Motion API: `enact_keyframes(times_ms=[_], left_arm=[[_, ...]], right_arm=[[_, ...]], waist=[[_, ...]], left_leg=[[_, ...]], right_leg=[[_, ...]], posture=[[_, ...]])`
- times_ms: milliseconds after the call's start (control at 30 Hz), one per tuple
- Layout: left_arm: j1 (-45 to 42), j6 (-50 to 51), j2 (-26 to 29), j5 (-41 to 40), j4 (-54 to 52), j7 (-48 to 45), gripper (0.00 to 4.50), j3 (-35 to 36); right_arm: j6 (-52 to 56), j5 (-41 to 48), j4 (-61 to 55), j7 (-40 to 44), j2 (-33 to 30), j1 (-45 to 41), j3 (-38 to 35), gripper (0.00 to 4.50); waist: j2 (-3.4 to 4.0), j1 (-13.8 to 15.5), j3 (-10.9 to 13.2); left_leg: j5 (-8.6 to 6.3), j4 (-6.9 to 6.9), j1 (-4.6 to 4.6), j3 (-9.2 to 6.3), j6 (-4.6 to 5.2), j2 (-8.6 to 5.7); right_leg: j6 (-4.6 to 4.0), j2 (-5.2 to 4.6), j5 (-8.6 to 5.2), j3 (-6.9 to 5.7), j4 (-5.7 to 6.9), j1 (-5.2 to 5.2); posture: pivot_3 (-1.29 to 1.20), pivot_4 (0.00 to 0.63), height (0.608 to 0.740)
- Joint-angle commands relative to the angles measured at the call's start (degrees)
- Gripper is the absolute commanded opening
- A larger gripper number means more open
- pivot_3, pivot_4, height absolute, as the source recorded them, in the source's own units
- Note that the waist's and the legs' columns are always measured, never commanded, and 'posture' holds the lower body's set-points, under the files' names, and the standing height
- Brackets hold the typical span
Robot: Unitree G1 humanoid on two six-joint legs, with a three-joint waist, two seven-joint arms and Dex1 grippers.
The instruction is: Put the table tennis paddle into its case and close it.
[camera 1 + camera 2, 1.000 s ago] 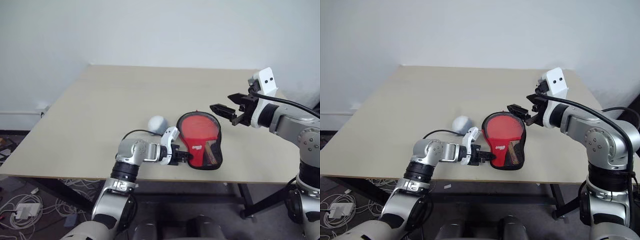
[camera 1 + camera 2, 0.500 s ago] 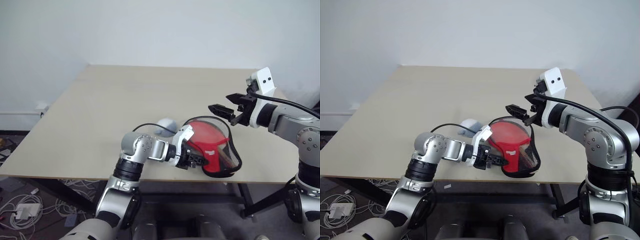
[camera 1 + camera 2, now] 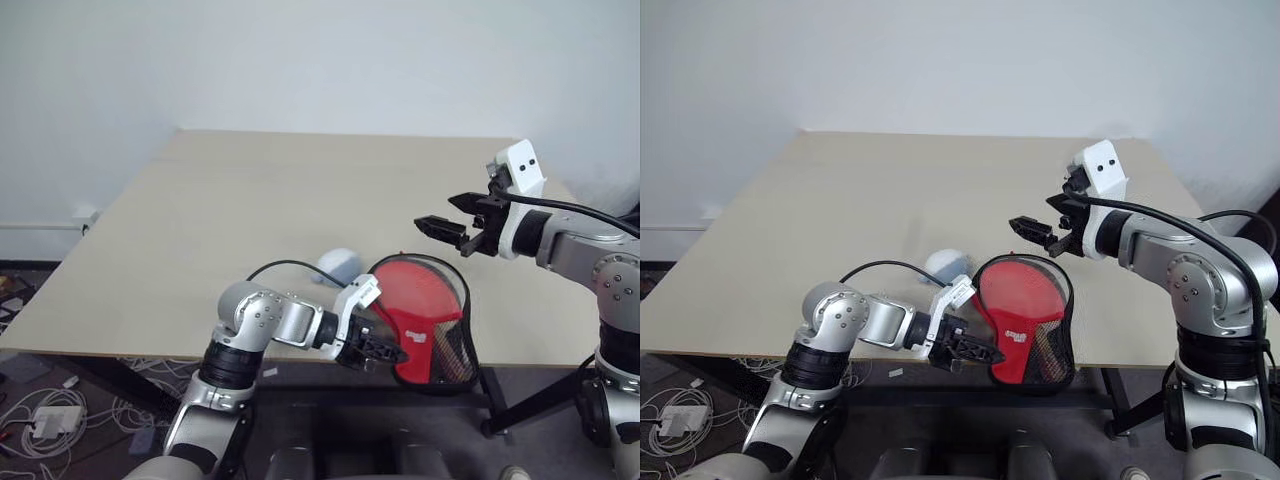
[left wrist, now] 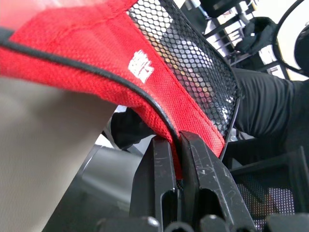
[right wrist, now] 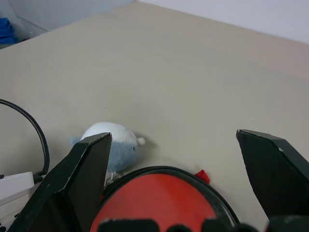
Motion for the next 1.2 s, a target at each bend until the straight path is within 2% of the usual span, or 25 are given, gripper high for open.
enact_keyframes(times_ms=[33,133,300,467,600,667,733,833,900,967,1067,1200], left_arm=[[0.5,0.4,-0.5,-2.3,-1.3,0.9,0.06,0.3],[0.9,0.4,-0.6,-2.0,-0.7,1.5,0.82,0.5],[1.0,0.4,-0.8,-4.2,-0.7,2.7,2.56,2.3],[-0.7,0.4,4.7,-10.4,-2.9,3.2,4.4,4.6],[-1.7,0.4,12.4,-16.1,-5.4,1.4,4.49,5.2],[-2.0,0.4,19.2,-17.9,-9.1,-3.1,4.49,4.5],[-3.9,-5.1,29.6,-15.4,-11.6,-14.0,4.49,4.7],[-6.6,-14.7,35.3,-10.5,-8.1,-23.5,4.49,4.1],[-8.4,-27.0,37.6,-1.2,-2.0,-28.4,4.5,1.7],[-10.6,-35.4,37.3,5.5,5.1,-29.9,4.5,1.2],[-12.8,-44.8,34.0,11.1,14.6,-29.4,4.5,3.2],[-12.2,-54.6,29.3,17.2,21.8,-26.8,4.5,4.6]], right_arm=[[-1.0,-0.3,-0.2,0.1,-0.3,-1.9,-0.4,4.5],[-1.3,-0.5,0.2,0.1,-0.2,-2.3,0.0,4.5],[-1.6,-0.6,0.6,-0.1,0.1,-2.9,0.6,4.5],[-1.8,-0.6,0.6,-0.1,0.1,-2.6,0.8,4.5],[-1.8,-0.6,0.6,-0.1,0.1,-2.1,0.6,4.5],[-2.0,-0.6,0.6,-0.1,0.1,-1.8,0.6,4.5],[-2.4,-0.8,0.8,-0.2,0.5,-1.2,0.7,4.5],[-2.6,-0.8,1.0,-0.4,1.2,-0.8,0.7,4.5],[-2.6,-1.2,1.5,-1.2,2.4,-0.6,0.9,4.12],[-3.0,-2.2,1.6,-2.0,3.3,0.2,1.9,3.58],[-3.8,-4.3,1.5,-3.4,4.5,2.1,4.2,2.49],[-4.8,-5.8,1.6,-4.7,7.0,4.4,5.9,1.0]], waist=[[0.0,0.0,0.0],[0.0,0.0,0.0],[0.0,0.0,0.0],[0.0,0.0,0.0],[0.04,0.0,0.0],[0.05,0.0,0.0],[0.0,-0.2,0.1],[0.18,0.1,0.1],[0.28,0.4,0.1],[0.27,0.3,0.1],[0.26,0.2,0.1],[0.26,0.0,0.1]], left_leg=[[0.02,0.0,0.0,0.0,-0.04,0.0],[0.01,0.0,0.01,0.0,-0.02,0.0],[0.02,0.0,0.01,0.0,-0.04,0.0],[0.02,0.0,0.01,-0.01,-0.04,0.02],[0.03,-0.02,0.01,-0.01,-0.06,0.03],[0.04,-0.03,0.01,0.0,-0.09,0.02],[0.04,-0.04,0.0,0.02,-0.11,0.03],[0.05,-0.07,-0.01,0.09,-0.16,0.04],[-0.05,-0.07,0.0,0.06,-0.35,0.0],[-0.05,-0.07,0.01,0.05,-0.35,-0.09],[0.08,-0.07,-0.02,0.04,-0.11,-0.05],[0.08,-0.11,-0.11,0.08,-0.11,-0.04]], right_leg=[[0.0,0.0,0.0,0.0,0.0,0.0],[0.0,0.0,0.0,-0.01,0.0,0.0],[0.0,0.0,0.0,-0.01,0.0,0.0],[0.0,0.02,0.0,0.0,0.0,0.0],[-0.01,0.02,0.0,-0.01,0.0,-0.02],[-0.01,0.01,-0.01,0.0,-0.01,-0.02],[-0.01,0.02,-0.01,0.01,-0.01,-0.06],[-0.04,0.04,-0.02,-0.02,0.01,-0.12],[-0.04,-0.02,-0.03,-0.02,-0.03,-0.06],[-0.04,0.0,-0.03,-0.01,-0.08,0.01],[-0.03,0.06,-0.02,0.01,-0.08,-0.02],[0.0,0.07,-0.01,0.05,-0.11,-0.11]], posture=[[0.0,0.0,0.74],[0.0,0.0,0.74],[0.0,0.0,0.74],[0.0,0.0,0.74],[0.0,0.0,0.74],[0.0,0.0,0.74],[0.0,0.0,0.74],[0.0,0.0,0.74],[0.0,0.0,0.74],[0.0,0.0,0.74],[0.0,0.0,0.74],[0.0,0.0,0.74]])
